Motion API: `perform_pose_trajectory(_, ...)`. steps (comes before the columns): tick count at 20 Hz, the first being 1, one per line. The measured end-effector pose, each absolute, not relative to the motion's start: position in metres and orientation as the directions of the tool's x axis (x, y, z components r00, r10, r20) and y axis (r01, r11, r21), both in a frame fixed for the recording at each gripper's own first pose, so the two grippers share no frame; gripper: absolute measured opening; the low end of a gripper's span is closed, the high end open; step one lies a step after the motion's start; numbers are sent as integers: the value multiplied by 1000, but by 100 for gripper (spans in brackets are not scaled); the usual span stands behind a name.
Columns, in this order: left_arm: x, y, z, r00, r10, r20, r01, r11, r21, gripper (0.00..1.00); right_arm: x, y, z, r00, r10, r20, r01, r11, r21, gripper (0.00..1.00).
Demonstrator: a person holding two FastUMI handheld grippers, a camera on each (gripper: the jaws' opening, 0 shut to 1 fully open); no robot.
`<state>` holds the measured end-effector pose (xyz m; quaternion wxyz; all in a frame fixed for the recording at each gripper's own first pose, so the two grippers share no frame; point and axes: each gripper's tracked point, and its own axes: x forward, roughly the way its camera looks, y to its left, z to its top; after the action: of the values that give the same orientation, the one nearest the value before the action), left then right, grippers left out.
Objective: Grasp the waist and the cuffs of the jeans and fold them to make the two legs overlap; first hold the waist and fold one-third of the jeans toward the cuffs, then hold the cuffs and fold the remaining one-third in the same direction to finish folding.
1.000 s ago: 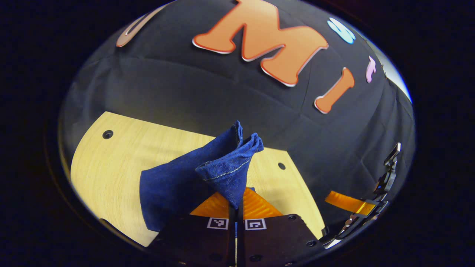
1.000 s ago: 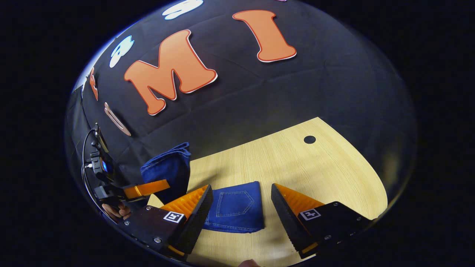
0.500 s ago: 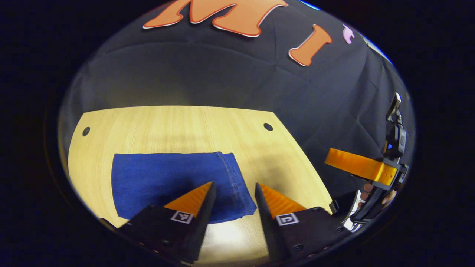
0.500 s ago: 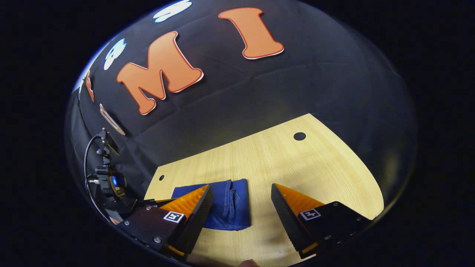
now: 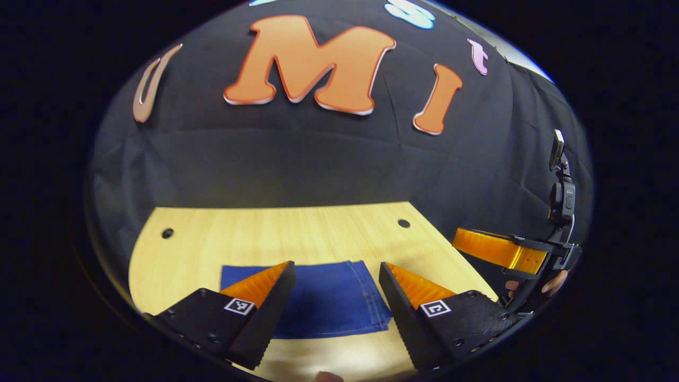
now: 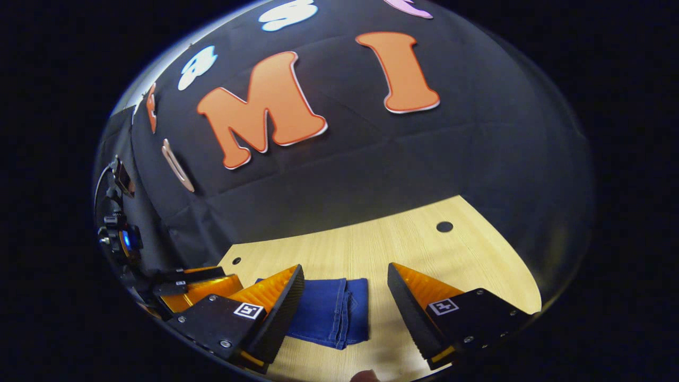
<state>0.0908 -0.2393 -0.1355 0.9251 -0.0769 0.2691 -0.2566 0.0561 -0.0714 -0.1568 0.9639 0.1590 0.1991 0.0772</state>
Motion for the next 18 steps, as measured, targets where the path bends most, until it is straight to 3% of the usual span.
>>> perform_pose_trajectory(5,99,-188,-74,894,-375,-246,341,925,-169,97,54,-41,-114,941,244,-234,-174,943,284,97)
perform_pose_trajectory(11,87,-150,-71,956,-226,-185,204,970,-133,98,57,-22,-84,962,249,-112,-223,953,205,96)
perform_pose_trajectory(16,65,-131,-66,976,-199,-88,189,975,-113,95,47,-4,-73,960,273,-70,-258,951,169,96)
perform_pose_trajectory(18,58,-130,-66,978,-198,-59,192,977,-93,97,45,-2,-68,966,258,-36,-250,956,151,100)
